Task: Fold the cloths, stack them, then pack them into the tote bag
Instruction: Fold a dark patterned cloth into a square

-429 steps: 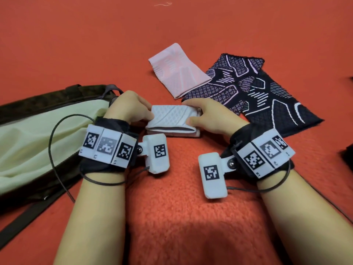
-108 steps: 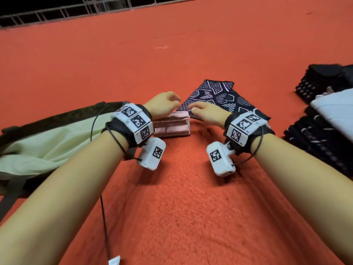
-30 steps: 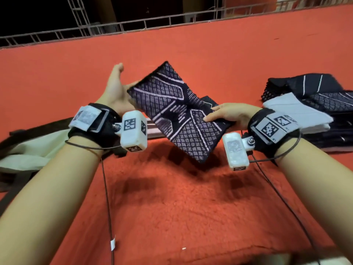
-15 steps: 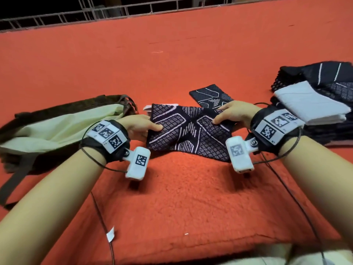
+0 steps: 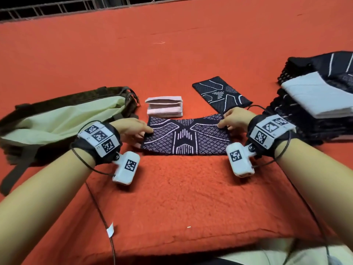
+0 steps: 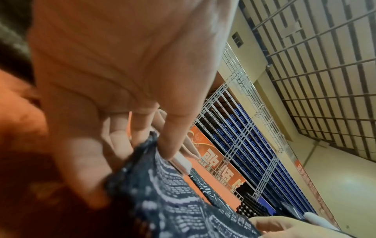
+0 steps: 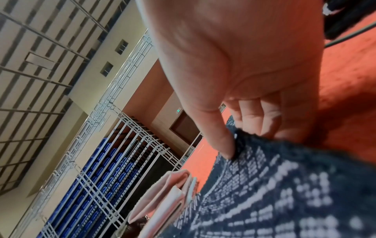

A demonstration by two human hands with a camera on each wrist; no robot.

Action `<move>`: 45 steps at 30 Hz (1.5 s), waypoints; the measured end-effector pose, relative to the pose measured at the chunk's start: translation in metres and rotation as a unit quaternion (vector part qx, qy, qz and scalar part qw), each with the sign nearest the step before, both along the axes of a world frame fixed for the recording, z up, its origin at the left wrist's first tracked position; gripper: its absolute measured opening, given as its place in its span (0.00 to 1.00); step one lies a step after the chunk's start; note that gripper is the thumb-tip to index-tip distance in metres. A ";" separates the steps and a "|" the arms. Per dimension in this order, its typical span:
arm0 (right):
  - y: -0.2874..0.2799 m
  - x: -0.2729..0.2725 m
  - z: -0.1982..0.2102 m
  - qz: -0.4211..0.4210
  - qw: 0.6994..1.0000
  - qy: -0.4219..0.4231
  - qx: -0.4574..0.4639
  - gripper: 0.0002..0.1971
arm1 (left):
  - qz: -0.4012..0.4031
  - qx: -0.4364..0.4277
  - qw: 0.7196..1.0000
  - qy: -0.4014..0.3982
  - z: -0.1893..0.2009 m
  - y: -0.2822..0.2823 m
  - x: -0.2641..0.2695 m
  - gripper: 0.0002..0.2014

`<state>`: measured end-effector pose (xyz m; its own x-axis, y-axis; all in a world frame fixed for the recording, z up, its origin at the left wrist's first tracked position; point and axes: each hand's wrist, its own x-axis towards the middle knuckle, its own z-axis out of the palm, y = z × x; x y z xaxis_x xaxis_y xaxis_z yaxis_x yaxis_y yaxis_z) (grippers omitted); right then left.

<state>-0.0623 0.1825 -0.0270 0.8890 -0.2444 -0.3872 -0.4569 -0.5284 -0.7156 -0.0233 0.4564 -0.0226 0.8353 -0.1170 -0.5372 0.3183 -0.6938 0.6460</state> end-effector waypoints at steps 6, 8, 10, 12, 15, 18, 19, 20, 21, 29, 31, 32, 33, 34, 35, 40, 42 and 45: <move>0.003 -0.001 0.007 -0.007 0.999 -0.015 0.029 0.10 | -0.021 -0.067 0.996 -0.062 0.021 -0.019 -0.001 0.04; 0.004 -0.002 0.007 -0.008 0.999 -0.020 0.038 0.08 | -0.038 -0.068 0.994 -0.078 0.028 -0.033 -0.003 0.11; 0.005 -0.003 0.008 -0.010 0.999 -0.020 0.045 0.08 | -0.061 -0.046 0.993 -0.086 0.032 -0.050 -0.005 0.13; 0.004 -0.003 0.007 -0.010 0.999 -0.016 0.038 0.10 | -0.088 -0.020 0.991 -0.096 0.034 -0.065 -0.007 0.12; 0.003 -0.006 0.006 -0.001 1.000 0.002 0.015 0.07 | -0.119 0.021 0.986 -0.113 0.036 -0.079 -0.007 0.12; 0.002 -0.010 0.006 0.005 1.000 0.006 0.014 0.06 | -0.119 0.060 0.982 -0.132 0.035 -0.080 -0.004 0.13; 0.000 -0.010 0.007 -0.001 1.000 -0.006 0.026 0.08 | -0.106 0.072 0.981 -0.144 0.034 -0.078 -0.002 0.11; 0.000 -0.009 0.007 -0.013 0.999 -0.022 0.044 0.10 | -0.090 0.087 0.979 -0.160 0.034 -0.075 -0.002 0.10; -0.001 -0.009 0.008 -0.025 0.997 -0.037 0.063 0.13 | -0.078 0.117 0.973 -0.183 0.031 -0.071 0.000 0.15; 0.005 -0.004 0.006 -0.038 0.988 -0.094 0.113 0.10 | -0.297 0.179 0.926 -0.152 0.013 -0.077 -0.013 0.31; 0.008 -0.007 0.008 -0.025 0.988 -0.094 0.118 0.04 | -0.342 0.186 0.915 -0.103 0.000 -0.088 -0.013 0.35; 0.009 -0.009 0.008 -0.016 0.989 -0.088 0.119 0.02 | -0.352 0.224 0.905 -0.085 -0.008 -0.091 -0.011 0.39; 0.008 -0.010 0.008 -0.007 0.990 -0.075 0.117 0.07 | -0.354 0.269 0.893 -0.072 -0.015 -0.094 -0.008 0.42; 0.008 -0.012 0.007 0.003 0.992 -0.059 0.110 0.10 | -0.351 0.303 0.884 -0.065 -0.021 -0.095 -0.005 0.43; 0.008 -0.013 0.006 0.015 0.994 -0.046 0.094 0.12 | -0.351 0.325 0.876 -0.058 -0.026 -0.096 -0.004 0.44; 0.001 -0.015 0.000 0.026 0.999 -0.014 0.035 0.08 | -0.358 0.322 0.876 -0.025 -0.022 -0.098 -0.009 0.43; 0.000 -0.017 0.001 0.017 0.999 -0.016 0.039 0.03 | -0.338 0.202 0.919 0.008 -0.005 -0.093 -0.009 0.34; 0.002 -0.019 0.006 0.000 0.997 -0.041 0.067 0.05 | -0.250 0.031 0.968 -0.007 0.018 -0.076 -0.006 0.13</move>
